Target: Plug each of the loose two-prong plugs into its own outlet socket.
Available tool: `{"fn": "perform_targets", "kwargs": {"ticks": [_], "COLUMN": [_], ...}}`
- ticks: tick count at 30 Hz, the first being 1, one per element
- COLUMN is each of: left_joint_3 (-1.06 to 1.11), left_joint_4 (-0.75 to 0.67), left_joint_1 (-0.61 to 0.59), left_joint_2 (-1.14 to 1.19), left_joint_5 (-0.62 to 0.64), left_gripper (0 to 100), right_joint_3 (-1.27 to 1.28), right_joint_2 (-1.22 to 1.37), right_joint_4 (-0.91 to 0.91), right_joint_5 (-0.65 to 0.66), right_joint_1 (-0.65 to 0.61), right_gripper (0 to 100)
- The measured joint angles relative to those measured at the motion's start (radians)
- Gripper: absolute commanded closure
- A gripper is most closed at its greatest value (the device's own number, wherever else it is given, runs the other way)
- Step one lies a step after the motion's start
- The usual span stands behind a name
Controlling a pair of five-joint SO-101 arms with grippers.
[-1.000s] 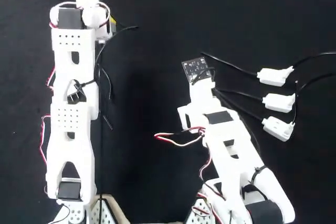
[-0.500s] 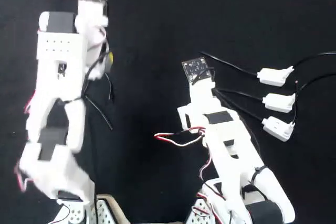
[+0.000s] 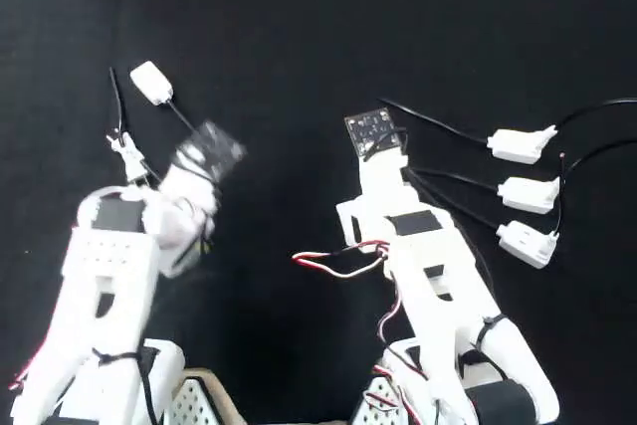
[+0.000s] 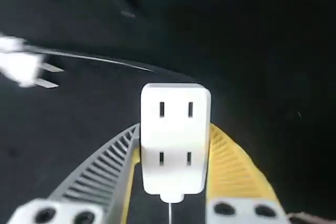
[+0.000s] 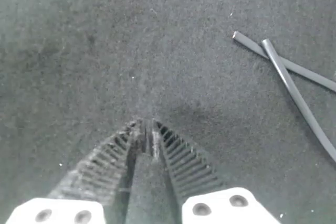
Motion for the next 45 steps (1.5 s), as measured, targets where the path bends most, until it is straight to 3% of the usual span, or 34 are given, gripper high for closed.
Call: {"fn": "perform_targets", "kwargs": {"ticks": [6, 13, 19, 22, 28, 31, 37, 45], "left_joint_3": [0.127, 0.264, 0.27, 0.27, 0.27, 0.27, 0.195, 0.1], "left_joint_4": [-0.043, -0.278, -0.399, -0.433, -0.439, -0.439, -0.407, -0.282], "left_joint_1": [0.12, 0.222, 0.255, 0.27, 0.273, 0.272, 0.135, -0.175], "left_joint_2": [-0.02, -0.021, -0.021, -0.021, -0.021, -0.021, -0.021, -0.16], "left_joint_5": [-0.077, -0.08, -0.055, -0.02, 0.061, 0.075, 0.169, 0.356], "left_gripper": [97, 97, 97, 91, 66, 65, 66, 66], "right_joint_3": [0.0, 0.0, 0.0, 0.0, 0.0, 0.0, 0.0, -0.014], "right_joint_2": [0.0, 0.0, 0.0, 0.0, 0.0, 0.0, 0.0, 0.0], "right_joint_4": [0.0, 0.0, 0.006, 0.006, 0.006, 0.006, 0.006, 0.006], "right_joint_5": [0.0, 0.0, 0.0, 0.0, 0.0, 0.0, 0.0, 0.0], "right_joint_1": [0.0, 0.0, 0.037, 0.035, 0.035, 0.035, 0.035, 0.035], "right_gripper": [98.1, 98.1, 98.1, 98.0, 98.0, 98.0, 97.8, 97.7]}}
